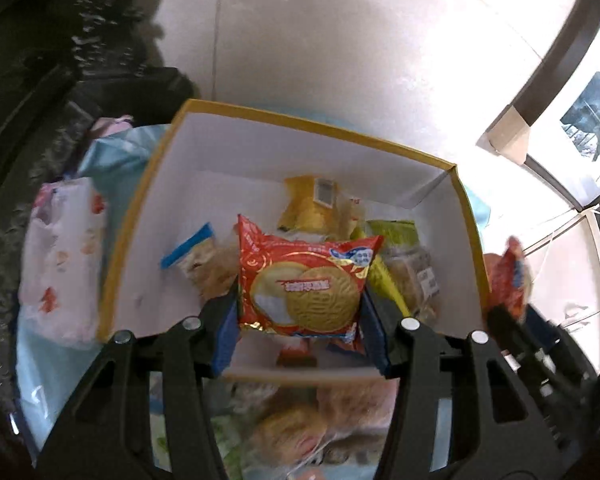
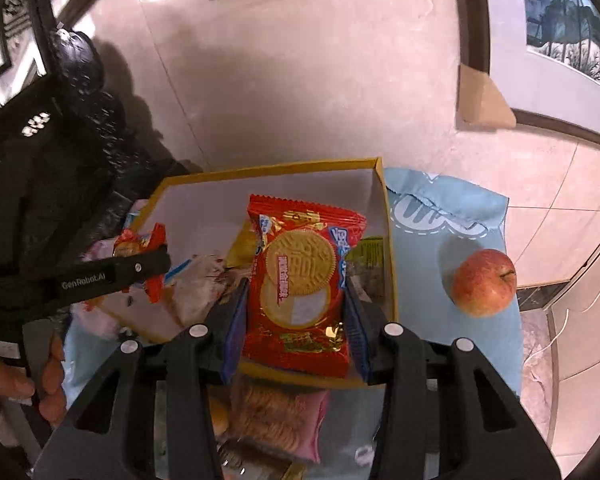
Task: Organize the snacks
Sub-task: 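Carry both red packs over the yellow box and open both grippers, then move both open grippers back over the snack pile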
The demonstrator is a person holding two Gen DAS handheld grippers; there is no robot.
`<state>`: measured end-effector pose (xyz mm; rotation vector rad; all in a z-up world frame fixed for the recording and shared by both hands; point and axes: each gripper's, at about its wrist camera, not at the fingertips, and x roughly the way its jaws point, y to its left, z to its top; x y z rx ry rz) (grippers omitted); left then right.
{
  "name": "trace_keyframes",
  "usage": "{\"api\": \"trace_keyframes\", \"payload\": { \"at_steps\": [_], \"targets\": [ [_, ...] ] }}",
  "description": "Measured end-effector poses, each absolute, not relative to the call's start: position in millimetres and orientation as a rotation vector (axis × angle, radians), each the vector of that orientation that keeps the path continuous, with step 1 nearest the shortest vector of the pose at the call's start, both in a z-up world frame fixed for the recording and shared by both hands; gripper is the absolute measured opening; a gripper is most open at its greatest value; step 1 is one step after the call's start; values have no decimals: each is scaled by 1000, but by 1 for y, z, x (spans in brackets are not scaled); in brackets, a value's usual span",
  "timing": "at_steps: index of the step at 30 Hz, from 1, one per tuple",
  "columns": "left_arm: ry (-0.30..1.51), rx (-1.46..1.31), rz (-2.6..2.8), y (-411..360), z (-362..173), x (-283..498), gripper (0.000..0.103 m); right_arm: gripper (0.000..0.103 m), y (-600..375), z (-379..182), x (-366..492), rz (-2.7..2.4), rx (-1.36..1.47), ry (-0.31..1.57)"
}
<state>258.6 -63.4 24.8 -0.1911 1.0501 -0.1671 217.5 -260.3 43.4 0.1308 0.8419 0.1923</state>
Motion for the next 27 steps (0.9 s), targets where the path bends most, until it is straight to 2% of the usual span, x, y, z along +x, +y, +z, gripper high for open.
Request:
{"api": "trace_keyframes", "payload": {
  "at_steps": [2, 3, 4, 6, 12, 15, 27],
  "targets": [
    [1085, -239, -149, -65, 15, 272, 65, 45, -255, 36, 227, 176, 97, 855],
    [1109, -261, -131, -65, 8, 277, 87, 48, -253, 32, 232, 161, 70, 872],
    [1135, -281, -98, -62, 3, 281, 96, 53, -252, 30, 232, 149, 56, 874],
    [1152, -300, -72, -57, -2, 283, 96, 60, -253, 30, 230, 162, 51, 845],
    [1152, -260, -87, -46, -1, 266, 96, 61, -264, 34, 215, 188, 88, 839],
    [1147, -216, -93, -42, 5, 249, 96, 69, -270, 40, 203, 190, 97, 831],
    [1146, -196, -69, 0, 5, 162, 97, 69, -278, 43, 132, 210, 111, 866]
  ]
}}
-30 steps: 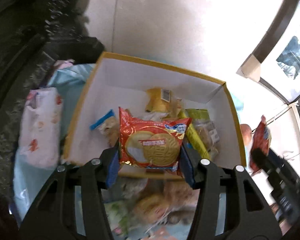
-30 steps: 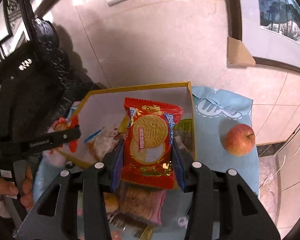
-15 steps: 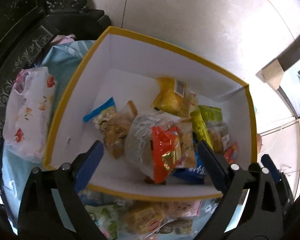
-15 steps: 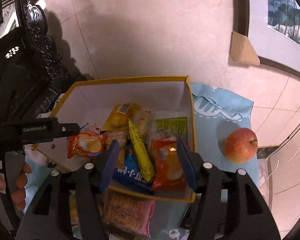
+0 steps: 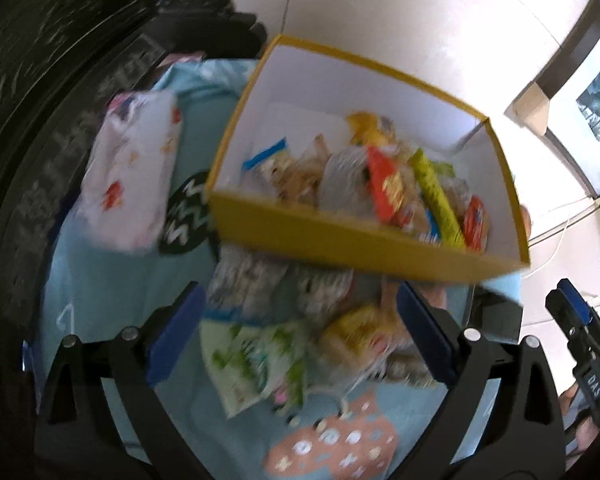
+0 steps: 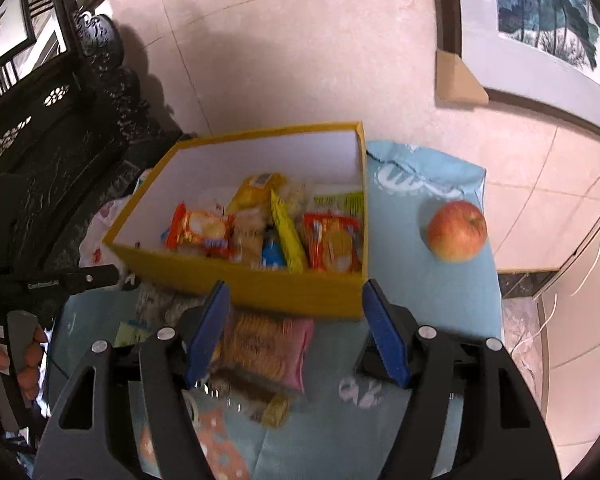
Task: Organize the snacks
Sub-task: 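Move both open grippers back over the snack pile, then grasp a green printed bag with the left gripper while the right grasps a dark printed bar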
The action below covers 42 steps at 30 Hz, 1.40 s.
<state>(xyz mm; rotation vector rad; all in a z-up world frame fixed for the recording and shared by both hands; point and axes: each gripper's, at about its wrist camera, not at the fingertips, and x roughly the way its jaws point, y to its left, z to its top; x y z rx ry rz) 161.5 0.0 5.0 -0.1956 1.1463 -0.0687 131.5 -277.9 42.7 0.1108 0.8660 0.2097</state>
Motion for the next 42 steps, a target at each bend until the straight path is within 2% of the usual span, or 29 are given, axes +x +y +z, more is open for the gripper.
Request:
{"api": "trace_keyframes", "payload": {
  "at_steps": [14, 30, 32, 33, 34, 36, 42],
  "targets": [
    [1336, -187, -15, 26, -64, 113, 98, 69, -274, -3, 83, 238, 140, 1044],
    [1426, -43, -30, -1, -123, 145, 95, 69, -264, -18, 94, 252, 146, 1107],
    [1401, 14, -40, -8, -121, 144, 86, 69, -259, -22, 97, 266, 137, 1120],
    [1383, 43, -57, -12, -118, 143, 75, 69, -255, -24, 99, 281, 127, 1129],
    [1374, 61, -77, -15, -115, 142, 59, 69, -251, -26, 100, 295, 117, 1136],
    [1380, 69, -105, -16, -112, 141, 52, 69, -236, -31, 102, 353, 58, 1161],
    [1399, 12, -145, 0, -110, 140, 43, 69, -186, -47, 103, 555, -199, 1197]
  ]
}}
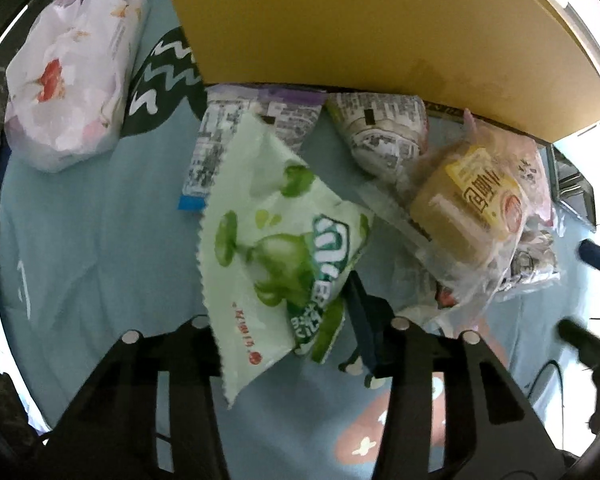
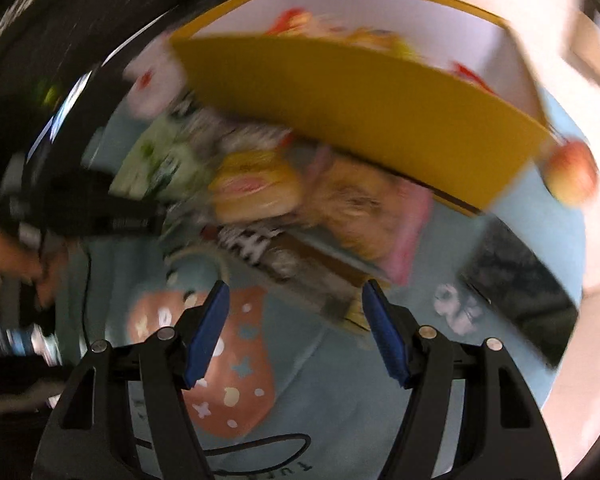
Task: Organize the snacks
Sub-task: 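Grasp a green printed bag with the left gripper while the right grasps a dark printed bar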
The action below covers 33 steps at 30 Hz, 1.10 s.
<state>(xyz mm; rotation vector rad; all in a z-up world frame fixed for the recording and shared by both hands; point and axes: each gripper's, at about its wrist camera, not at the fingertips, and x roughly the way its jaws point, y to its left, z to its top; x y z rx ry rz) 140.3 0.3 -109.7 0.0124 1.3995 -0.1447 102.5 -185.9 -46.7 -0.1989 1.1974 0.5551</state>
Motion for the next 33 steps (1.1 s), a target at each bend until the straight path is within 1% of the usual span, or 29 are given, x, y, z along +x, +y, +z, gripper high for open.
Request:
{"api": "trace_keyframes", "payload": {
  "at_steps": [3, 7, 8, 10, 12, 14, 16, 17, 26, 29, 33],
  "targets": [
    [1401, -7, -163, 6, -110, 140, 42, 69, -169, -55, 106, 628, -299, 1193],
    [1403, -11, -165, 10, -111, 142, 42, 69, -155, -77, 123, 644, -347, 1240],
    [1405, -18, -166, 12, -111, 143, 42, 67, -152, -81, 127, 625, -367, 1238],
    [1408, -34, -167, 19, -112, 146, 42, 55, -149, -88, 134, 629, -358, 1265],
    [1411, -56, -166, 24, -111, 148, 41, 52, -146, -92, 134, 623, -386, 1265],
    [1406, -68, -168, 22, -111, 145, 38, 44, -141, -89, 129, 616, -424, 1256],
    [1401, -74, -171, 23, -112, 142, 33, 31, -142, -85, 125, 640, -392, 1274],
    [1399, -83, -175, 25, -110, 140, 32, 28, -144, -84, 122, 643, -375, 1281],
    [1377, -80, -166, 35, -101, 119, 27, 27, -173, -85, 85, 618, -183, 1385],
    [1373, -86, -163, 35, -101, 113, 26, 29, -174, -84, 75, 590, -143, 1378],
    [1373, -90, -153, 34, -93, 107, 26, 34, -169, -89, 71, 567, -190, 1357]
  ]
}}
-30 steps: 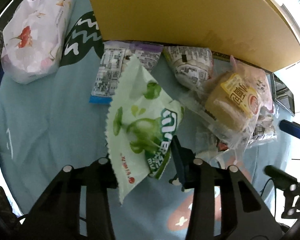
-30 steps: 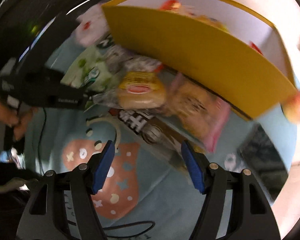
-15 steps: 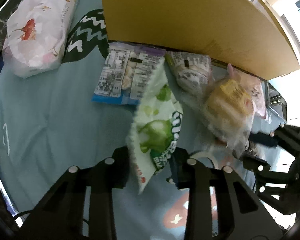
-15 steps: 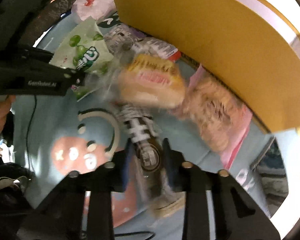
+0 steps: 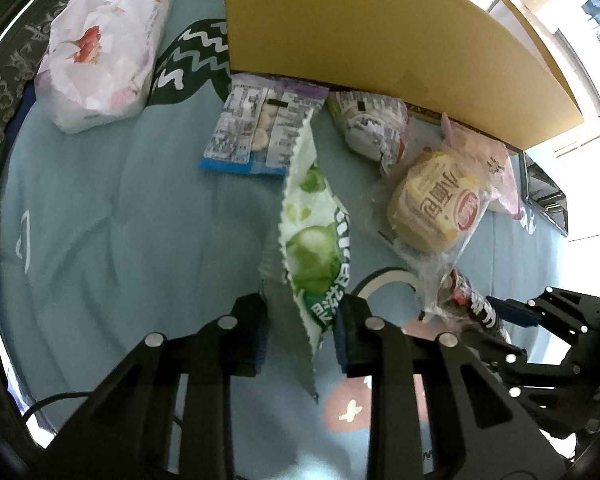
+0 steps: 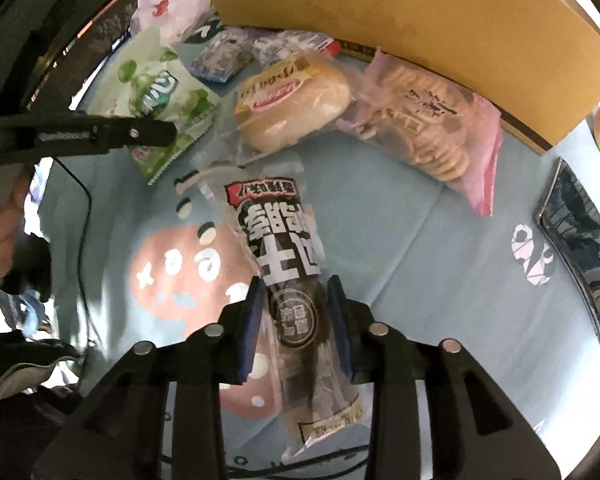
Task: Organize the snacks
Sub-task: 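Grasp a green printed bag with the left gripper while the right grasps a dark printed bar, then carry both snacks over the yellow box and open both grippers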
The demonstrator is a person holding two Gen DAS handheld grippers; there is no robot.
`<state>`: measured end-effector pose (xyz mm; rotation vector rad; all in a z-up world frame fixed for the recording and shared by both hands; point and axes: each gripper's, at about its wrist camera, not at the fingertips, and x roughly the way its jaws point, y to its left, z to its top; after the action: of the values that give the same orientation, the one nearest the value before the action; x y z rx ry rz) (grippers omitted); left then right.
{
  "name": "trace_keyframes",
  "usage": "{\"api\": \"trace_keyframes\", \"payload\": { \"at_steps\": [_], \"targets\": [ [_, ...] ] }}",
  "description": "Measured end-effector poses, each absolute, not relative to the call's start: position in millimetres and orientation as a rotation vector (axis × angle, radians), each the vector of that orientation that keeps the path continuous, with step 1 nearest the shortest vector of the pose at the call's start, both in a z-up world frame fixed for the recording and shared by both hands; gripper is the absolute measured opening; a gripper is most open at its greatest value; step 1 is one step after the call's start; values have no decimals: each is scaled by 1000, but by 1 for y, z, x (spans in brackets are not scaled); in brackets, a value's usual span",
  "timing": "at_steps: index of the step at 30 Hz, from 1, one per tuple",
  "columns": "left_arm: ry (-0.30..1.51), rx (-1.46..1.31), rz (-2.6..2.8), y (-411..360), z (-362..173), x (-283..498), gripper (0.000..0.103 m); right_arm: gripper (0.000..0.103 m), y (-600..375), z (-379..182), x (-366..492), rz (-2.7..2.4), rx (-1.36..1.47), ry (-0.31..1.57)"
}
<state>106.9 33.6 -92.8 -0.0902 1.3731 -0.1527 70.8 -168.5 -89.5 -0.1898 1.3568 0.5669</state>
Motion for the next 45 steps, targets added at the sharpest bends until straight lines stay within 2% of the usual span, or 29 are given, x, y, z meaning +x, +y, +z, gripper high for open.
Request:
{"api": "trace_keyframes", "payload": {
  "at_steps": [2, 7, 17, 26, 36, 45],
  "targets": [
    [1372, -95, -149, 31, -94, 104, 25, 35, -168, -90, 71, 559, -211, 1344],
    [1351, -116, -139, 41, -84, 99, 26, 26, -177, -80, 70, 532, -181, 1329],
    [1307, -150, -166, 52, -60, 82, 25, 26, -233, -35, 69, 576, 151, 1310],
    [1202, -183, -216, 48, -10, 75, 25, 27, -266, 23, 83, 579, 306, 1156],
    [1049, -185, -292, 7, 53, 130, 25, 27, -289, 71, 137, 508, 389, 935],
    [1010, -235, -304, -29, 65, 194, 25, 27, -286, 84, 179, 379, 324, 823]
  ]
}}
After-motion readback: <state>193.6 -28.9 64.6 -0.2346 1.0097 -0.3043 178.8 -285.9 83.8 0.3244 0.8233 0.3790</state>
